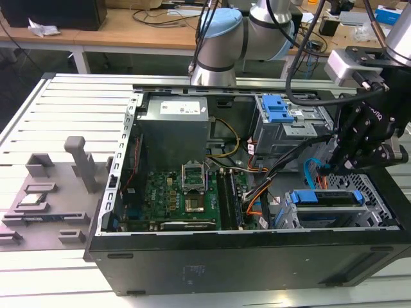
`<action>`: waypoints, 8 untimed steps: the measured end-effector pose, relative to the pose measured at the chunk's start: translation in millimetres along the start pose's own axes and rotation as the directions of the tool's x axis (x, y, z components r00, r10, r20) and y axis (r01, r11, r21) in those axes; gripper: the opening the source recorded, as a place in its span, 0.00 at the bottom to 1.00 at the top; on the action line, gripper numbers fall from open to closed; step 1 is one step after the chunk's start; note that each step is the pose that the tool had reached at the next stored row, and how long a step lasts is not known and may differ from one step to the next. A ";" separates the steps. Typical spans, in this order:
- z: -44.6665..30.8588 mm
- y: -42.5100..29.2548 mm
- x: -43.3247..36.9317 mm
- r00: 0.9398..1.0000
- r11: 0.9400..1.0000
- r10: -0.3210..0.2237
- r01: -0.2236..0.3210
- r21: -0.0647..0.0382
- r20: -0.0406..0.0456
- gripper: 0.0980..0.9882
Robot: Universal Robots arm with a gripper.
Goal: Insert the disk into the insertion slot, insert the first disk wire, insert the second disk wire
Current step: 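Insert the first disk wire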
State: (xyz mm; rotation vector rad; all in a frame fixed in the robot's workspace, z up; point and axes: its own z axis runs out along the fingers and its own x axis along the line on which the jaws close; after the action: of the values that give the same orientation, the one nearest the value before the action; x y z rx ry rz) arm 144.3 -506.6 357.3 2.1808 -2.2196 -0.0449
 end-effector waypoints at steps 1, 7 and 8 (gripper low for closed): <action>0.0 0.0 0.0 1.000 1.000 0.000 0.000 0.000 0.000 0.23; 0.1 0.0 0.1 1.000 1.000 0.000 0.000 0.000 0.000 0.07; 0.1 0.0 0.1 1.000 1.000 0.000 0.000 0.000 0.000 0.07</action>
State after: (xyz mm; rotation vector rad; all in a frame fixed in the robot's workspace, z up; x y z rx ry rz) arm 144.4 -506.6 357.2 2.1809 -2.2196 -0.0451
